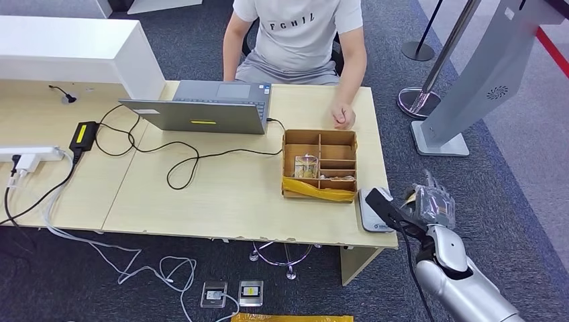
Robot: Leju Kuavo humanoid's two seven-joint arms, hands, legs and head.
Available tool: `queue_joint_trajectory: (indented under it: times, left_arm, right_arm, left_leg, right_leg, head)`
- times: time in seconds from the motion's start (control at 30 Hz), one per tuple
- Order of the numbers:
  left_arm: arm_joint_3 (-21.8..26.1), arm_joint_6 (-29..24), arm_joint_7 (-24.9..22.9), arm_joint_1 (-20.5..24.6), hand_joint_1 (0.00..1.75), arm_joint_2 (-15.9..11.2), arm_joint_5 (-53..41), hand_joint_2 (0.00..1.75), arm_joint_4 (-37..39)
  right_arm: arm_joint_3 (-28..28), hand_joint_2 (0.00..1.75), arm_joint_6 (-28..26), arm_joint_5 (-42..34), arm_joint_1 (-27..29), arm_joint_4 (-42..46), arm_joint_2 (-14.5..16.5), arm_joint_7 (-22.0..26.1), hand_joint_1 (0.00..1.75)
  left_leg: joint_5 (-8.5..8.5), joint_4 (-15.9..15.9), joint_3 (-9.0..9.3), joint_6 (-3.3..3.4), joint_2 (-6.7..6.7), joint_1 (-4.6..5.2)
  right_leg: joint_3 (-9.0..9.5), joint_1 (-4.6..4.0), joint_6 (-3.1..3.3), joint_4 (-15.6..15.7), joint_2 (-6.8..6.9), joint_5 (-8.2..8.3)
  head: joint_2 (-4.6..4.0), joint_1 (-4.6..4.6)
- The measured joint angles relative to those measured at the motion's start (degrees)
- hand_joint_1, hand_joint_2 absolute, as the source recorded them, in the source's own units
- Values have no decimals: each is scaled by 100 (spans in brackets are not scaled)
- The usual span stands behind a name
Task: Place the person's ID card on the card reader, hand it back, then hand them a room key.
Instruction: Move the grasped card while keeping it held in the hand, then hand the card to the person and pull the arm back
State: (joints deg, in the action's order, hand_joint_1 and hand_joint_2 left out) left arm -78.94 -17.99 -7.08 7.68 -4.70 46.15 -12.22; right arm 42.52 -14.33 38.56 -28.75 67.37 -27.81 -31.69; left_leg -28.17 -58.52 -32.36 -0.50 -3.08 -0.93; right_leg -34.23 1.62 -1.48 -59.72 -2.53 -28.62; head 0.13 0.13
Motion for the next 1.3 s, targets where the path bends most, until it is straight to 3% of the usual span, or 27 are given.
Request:
queue_joint_trajectory:
  times: [0.3,0.83,1.3]
  left_arm:
    - [-46,-8,0,1,0,9,67,0,0]
    - [-49,16,-46,1,0,12,69,0,0]
    - [-45,44,-131,1,0,16,232,0,0]
  right_arm:
    - [-167,175,-31,10,213,-151,166,318,175]
    - [-244,175,70,78,234,-270,500,300,175]
    - [-238,175,2,-183,159,-671,839,673,175]
  left_leg:
    - [0,1,0,0,1,0]
    - [0,0,2,0,2,0]
    - [1,1,10,0,13,-1]
  right_leg:
    - [1,0,0,0,-1,0]
    - [1,-1,0,0,-1,0]
    - [7,-1,2,0,-13,2]
  head:
    - [0,-1]
    - [0,1]
    - [0,1]
